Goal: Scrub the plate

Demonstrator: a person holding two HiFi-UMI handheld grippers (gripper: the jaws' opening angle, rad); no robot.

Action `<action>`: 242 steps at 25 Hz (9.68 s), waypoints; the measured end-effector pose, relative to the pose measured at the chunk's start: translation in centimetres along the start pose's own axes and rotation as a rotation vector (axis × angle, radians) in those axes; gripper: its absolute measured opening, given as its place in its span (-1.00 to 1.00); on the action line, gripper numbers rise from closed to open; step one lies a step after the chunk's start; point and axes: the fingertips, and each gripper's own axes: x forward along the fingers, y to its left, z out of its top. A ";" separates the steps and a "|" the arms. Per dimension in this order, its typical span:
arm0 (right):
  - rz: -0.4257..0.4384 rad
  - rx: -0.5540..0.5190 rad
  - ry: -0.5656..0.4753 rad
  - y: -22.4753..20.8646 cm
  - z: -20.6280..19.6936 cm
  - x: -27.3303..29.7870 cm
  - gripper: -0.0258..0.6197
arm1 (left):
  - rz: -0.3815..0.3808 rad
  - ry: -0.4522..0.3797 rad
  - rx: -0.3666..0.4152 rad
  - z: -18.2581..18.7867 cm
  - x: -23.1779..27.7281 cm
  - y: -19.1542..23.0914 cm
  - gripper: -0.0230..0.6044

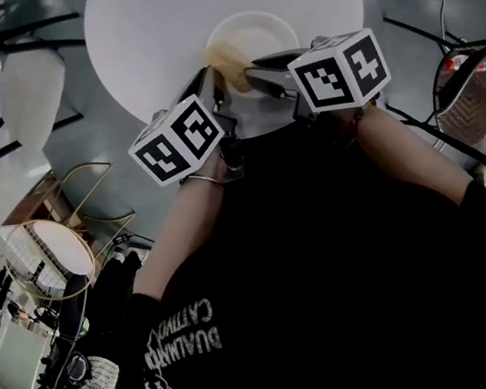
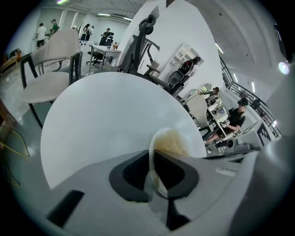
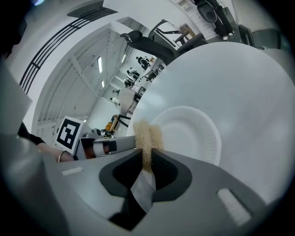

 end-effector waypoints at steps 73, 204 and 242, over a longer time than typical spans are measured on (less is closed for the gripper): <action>-0.231 0.143 -0.236 -4.8 2.4 -8.5 -0.72 | -0.022 0.005 0.095 1.4 -3.9 -0.5 -0.84; -0.371 0.070 -0.069 3.4 -3.6 3.7 -0.74 | -0.226 0.292 0.282 -0.2 -2.4 4.0 -0.90; -0.281 0.113 -0.090 2.1 -3.7 1.1 -0.73 | -0.198 0.341 0.330 -0.2 -0.9 2.6 -0.92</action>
